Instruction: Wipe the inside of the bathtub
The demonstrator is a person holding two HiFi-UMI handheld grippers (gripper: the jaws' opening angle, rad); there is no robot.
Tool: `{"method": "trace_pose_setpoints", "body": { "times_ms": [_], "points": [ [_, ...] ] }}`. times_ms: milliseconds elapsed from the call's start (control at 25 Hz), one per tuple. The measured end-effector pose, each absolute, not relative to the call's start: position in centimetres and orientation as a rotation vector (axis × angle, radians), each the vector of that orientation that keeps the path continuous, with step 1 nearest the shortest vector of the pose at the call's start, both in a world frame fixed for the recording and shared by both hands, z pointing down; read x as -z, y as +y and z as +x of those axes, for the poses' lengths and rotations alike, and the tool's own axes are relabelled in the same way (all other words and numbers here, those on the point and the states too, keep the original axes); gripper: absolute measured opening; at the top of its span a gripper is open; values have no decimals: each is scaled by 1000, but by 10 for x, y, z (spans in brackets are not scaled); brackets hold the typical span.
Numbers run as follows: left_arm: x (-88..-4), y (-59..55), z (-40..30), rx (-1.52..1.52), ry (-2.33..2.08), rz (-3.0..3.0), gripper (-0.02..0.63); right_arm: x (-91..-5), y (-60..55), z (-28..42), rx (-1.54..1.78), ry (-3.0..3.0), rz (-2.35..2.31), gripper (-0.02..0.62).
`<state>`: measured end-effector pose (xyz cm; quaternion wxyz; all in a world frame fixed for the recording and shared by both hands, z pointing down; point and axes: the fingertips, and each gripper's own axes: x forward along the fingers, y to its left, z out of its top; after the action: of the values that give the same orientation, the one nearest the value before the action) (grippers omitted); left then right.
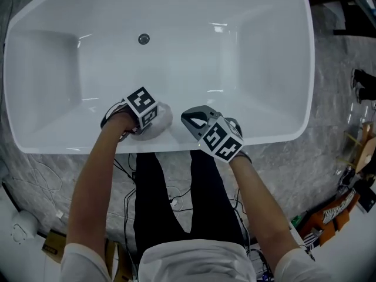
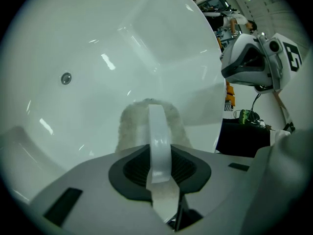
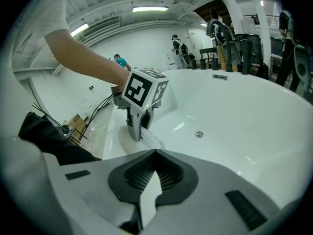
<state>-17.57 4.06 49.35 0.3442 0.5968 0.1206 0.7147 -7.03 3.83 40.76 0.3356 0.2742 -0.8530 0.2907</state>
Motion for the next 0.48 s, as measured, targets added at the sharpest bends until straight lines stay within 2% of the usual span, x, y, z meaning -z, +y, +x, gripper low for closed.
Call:
{"method": "trace_pose_setpoints", "body": {
  "times_ms": [480],
  "points": [
    [-482, 99, -29, -1822, 522, 1563, 97, -416, 88, 58, -823, -2160, 845, 3]
  ]
}}
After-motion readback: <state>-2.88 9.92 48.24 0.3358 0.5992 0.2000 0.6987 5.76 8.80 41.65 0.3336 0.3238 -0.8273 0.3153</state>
